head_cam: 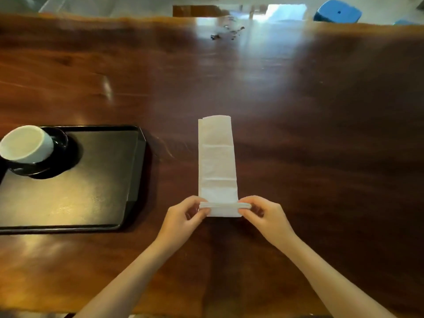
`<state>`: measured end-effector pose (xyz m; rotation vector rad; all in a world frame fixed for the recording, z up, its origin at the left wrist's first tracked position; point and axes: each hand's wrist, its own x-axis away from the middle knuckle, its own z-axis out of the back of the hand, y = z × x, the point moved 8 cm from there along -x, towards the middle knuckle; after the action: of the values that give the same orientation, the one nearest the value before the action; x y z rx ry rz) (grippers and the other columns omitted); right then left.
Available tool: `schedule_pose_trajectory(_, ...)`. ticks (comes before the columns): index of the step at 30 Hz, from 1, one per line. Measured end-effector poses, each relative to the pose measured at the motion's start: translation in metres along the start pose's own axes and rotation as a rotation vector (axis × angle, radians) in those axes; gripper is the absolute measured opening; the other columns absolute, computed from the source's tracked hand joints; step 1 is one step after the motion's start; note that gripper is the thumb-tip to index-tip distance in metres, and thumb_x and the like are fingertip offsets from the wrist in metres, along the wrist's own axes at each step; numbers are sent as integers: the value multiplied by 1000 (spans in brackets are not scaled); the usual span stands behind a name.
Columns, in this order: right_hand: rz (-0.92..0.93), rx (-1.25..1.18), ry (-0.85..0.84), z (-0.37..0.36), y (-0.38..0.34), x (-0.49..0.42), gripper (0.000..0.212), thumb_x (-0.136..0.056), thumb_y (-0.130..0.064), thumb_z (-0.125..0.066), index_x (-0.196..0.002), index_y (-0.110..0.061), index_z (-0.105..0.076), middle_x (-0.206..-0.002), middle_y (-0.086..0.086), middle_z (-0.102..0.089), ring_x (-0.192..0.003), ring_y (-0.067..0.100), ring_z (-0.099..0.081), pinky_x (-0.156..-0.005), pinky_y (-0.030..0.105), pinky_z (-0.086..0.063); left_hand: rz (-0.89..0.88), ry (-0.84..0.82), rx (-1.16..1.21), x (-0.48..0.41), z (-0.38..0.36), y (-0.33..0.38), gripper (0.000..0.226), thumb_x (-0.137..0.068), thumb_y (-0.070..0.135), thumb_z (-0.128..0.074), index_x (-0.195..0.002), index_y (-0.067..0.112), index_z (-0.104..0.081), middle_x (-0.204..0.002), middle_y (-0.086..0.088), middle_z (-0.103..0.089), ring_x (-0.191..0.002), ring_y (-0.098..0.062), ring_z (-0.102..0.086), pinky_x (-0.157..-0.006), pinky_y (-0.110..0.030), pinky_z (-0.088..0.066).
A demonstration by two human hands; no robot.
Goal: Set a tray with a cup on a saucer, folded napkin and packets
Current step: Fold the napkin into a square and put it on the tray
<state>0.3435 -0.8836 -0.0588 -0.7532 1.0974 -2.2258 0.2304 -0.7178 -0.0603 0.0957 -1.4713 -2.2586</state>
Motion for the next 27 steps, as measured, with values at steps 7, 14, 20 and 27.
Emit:
schedule_pose_trajectory(7, -48, -99, 118, 13, 2, -76, 12, -88, -31, -60, -100, -31, -60, -87, -17, -62, -79, -2, -59, -61, 8, -43, 96, 126, 115, -79, 11, -4, 14, -86, 36, -61, -97, 29, -63, -96, 15, -66, -90, -4, -63, -71, -15, -50)
schedule_pose_trajectory(14, -184, -166, 225, 11, 27, -142, 27, -91, -27, -55, -116, -16, -57, -84, -9, -58, -81, 7, -57, -65, 17, -43, 258, 251, 136, -138, 9, -36, 18, -88, 32, -57, -104, 24, -61, -100, 8, -64, -90, -8, -60, -70, -19, -51)
schedule_pose_trajectory(20, -247, -261, 267, 5, 43, -161, 29, -91, -25, -54, -118, -17, -54, -91, -4, -62, -88, 12, -61, -76, 27, -52, 275, 315, 176, -159, 2, -51, 25, -89, 30, -55, -113, 23, -56, -104, 8, -60, -96, -10, -59, -80, -25, -51)
schedule_pose_trajectory(27, -153, -327, 353, 28, 27, -201, 24, -88, -15, -55, -112, -15, -56, -91, 0, -62, -88, 15, -62, -73, 28, -53, 190, 335, 264, -207, 18, -33, 23, -89, 21, -57, -112, 22, -56, -113, 0, -62, -100, -14, -61, -81, -32, -56)
